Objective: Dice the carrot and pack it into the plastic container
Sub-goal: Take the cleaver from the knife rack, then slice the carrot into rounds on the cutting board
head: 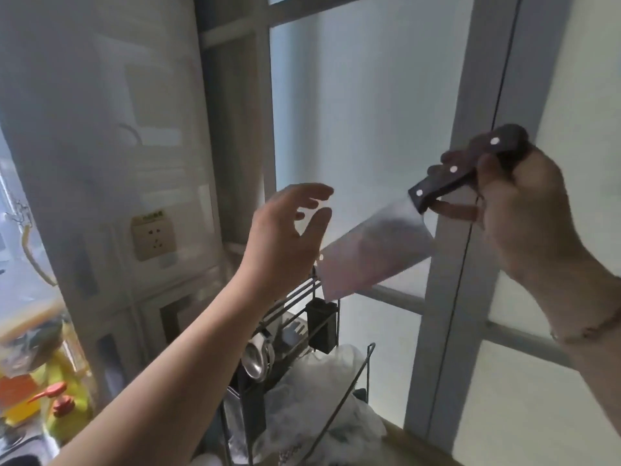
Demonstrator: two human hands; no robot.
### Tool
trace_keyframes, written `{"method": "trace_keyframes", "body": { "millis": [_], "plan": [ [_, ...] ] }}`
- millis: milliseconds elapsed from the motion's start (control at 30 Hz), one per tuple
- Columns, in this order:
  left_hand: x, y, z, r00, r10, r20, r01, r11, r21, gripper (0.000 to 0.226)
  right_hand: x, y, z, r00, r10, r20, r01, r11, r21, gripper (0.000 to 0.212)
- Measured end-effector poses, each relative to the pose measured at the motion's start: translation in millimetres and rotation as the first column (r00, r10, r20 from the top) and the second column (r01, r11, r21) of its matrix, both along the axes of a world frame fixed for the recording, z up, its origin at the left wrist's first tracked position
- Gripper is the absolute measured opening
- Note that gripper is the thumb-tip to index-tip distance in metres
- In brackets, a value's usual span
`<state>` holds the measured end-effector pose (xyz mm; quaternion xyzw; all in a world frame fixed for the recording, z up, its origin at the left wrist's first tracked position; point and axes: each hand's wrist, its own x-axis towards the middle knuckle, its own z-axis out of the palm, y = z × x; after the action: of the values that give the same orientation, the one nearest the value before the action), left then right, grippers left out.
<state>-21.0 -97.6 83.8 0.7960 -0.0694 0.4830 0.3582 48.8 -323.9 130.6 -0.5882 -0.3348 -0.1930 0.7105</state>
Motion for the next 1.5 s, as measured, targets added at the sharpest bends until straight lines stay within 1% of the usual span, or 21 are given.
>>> {"method": "trace_keyframes", "body": {
  "millis": [133,233,333,400,500,567,600,633,667,700,800,867,967,1033,1100,1167,1233,1300,1400,1467,1500],
  "plan": [
    [11,-41,-5,0.964,-0.043,-0.264,0.106,0.968,0.228,0.028,-20,-64,-43,0.980,0.156,-0.123,-0.138,0.980,0.142,0.027],
    [11,-86,-16,0.852,-0.224,-0.474,0.323,0.936,0.140,0.022,-38,-108,-74,0.971,0.183,-0.156,-0.152,0.969,0.193,0.025],
    [8,-133,-33,0.743,-0.332,-0.581,0.472,0.875,0.104,0.016,-55,-148,-101,0.963,0.224,-0.152,-0.182,0.952,0.247,0.026],
    [5,-164,-49,0.709,-0.365,-0.603,0.509,0.857,0.079,0.010,-67,-175,-123,0.955,0.245,-0.164,-0.195,0.942,0.272,0.029],
    [-2,-214,-86,0.704,-0.329,-0.629,0.499,0.860,0.108,0.010,-93,-228,-160,0.959,0.172,-0.226,-0.125,0.970,0.210,0.027],
    [-8,-247,-120,0.688,-0.282,-0.668,0.508,0.846,0.166,0.012,-112,-273,-177,0.955,-0.029,-0.296,0.020,0.999,-0.036,0.023],
    [-11,-263,-138,0.692,-0.242,-0.680,0.509,0.831,0.222,0.014,-121,-296,-183,0.933,-0.185,-0.310,0.102,0.959,-0.264,0.023],
    [-14,-280,-155,0.709,-0.195,-0.678,0.514,0.801,0.308,0.017,-127,-318,-189,0.893,-0.331,-0.305,0.139,0.847,-0.513,0.025],
    [-17,-297,-173,0.734,-0.158,-0.660,0.526,0.747,0.407,0.019,-133,-339,-198,0.851,-0.423,-0.311,0.088,0.699,-0.709,0.023],
    [-22,-315,-189,0.760,-0.140,-0.634,0.543,0.673,0.502,0.021,-139,-355,-206,0.816,-0.459,-0.352,-0.032,0.572,-0.820,0.017],
    [-38,-369,-229,0.787,-0.155,-0.597,0.589,0.473,0.655,0.021,-153,-377,-241,0.744,-0.485,-0.458,-0.384,0.250,-0.889,0.027],
    [-48,-403,-253,0.763,-0.226,-0.605,0.639,0.397,0.658,0.016,-163,-380,-271,0.718,-0.503,-0.481,-0.466,0.166,-0.869,0.016],
    [-47,-429,-293,0.719,-0.340,-0.607,0.695,0.391,0.604,0.015,-175,-396,-329,0.695,-0.583,-0.420,-0.369,0.212,-0.905,0.035],
    [-41,-426,-324,0.735,-0.391,-0.554,0.672,0.529,0.518,0.027,-185,-417,-365,0.646,-0.647,-0.404,-0.304,0.267,-0.914,0.040],
    [-35,-410,-353,0.766,-0.401,-0.503,0.607,0.708,0.360,0.032,-197,-437,-390,0.553,-0.724,-0.413,-0.266,0.317,-0.910,0.032],
    [-31,-392,-377,0.716,-0.237,-0.657,0.515,0.814,0.268,0.036,-208,-452,-407,0.452,-0.785,-0.425,-0.245,0.348,-0.905,0.020],
    [-28,-378,-398,0.529,0.014,-0.849,0.481,0.819,0.313,0.047,-213,-460,-421,0.361,-0.826,-0.433,-0.230,0.371,-0.900,0.018],
    [-24,-368,-418,0.382,0.144,-0.913,0.503,0.796,0.336,0.057,-218,-460,-431,0.322,-0.839,-0.439,-0.206,0.390,-0.897,0.008],
    [-17,-362,-442,0.309,0.187,-0.932,0.543,0.770,0.335,0.061,-224,-451,-445,0.288,-0.843,-0.455,-0.170,0.423,-0.890,0.016],
    [-15,-362,-452,0.313,0.196,-0.929,0.576,0.739,0.350,0.057,-228,-440,-448,0.266,-0.839,-0.474,-0.189,0.437,-0.879,0.007],
    [-13,-362,-453,0.331,0.199,-0.922,0.584,0.724,0.366,0.054,-230,-435,-447,0.247,-0.841,-0.481,-0.204,0.440,-0.874,0.012]
  ]
}}
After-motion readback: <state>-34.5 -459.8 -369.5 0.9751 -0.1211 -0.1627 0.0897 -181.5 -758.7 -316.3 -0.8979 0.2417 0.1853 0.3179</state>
